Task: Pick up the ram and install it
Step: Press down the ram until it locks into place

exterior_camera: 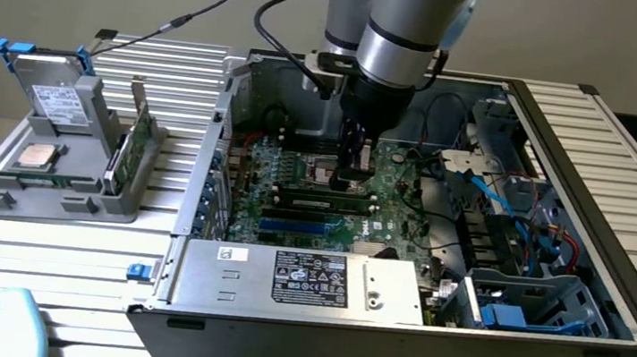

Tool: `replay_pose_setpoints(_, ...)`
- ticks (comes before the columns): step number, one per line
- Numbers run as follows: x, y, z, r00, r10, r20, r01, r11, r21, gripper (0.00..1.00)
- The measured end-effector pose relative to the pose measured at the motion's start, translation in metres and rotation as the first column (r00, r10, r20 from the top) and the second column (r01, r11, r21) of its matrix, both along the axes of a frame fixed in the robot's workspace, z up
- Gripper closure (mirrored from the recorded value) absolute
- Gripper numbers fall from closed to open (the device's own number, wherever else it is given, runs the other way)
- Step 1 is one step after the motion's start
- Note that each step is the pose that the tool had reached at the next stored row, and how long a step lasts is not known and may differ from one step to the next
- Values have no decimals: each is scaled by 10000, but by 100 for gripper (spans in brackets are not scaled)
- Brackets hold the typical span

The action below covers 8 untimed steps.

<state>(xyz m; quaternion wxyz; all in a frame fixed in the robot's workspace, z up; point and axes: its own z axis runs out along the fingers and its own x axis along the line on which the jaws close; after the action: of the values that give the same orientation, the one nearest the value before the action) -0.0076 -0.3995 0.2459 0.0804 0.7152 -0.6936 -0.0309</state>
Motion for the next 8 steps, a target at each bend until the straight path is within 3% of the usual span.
replay_pose_setpoints(2,0,18,-2,10000,3,28,-3,10000,-7,90)
replay_pose_setpoints(3,0,19,-3,9999,98,64,-98,10000,-8,90)
replay_pose_setpoints(8,-23,19,-16,9978,654,132,-654,9979,-10,90)
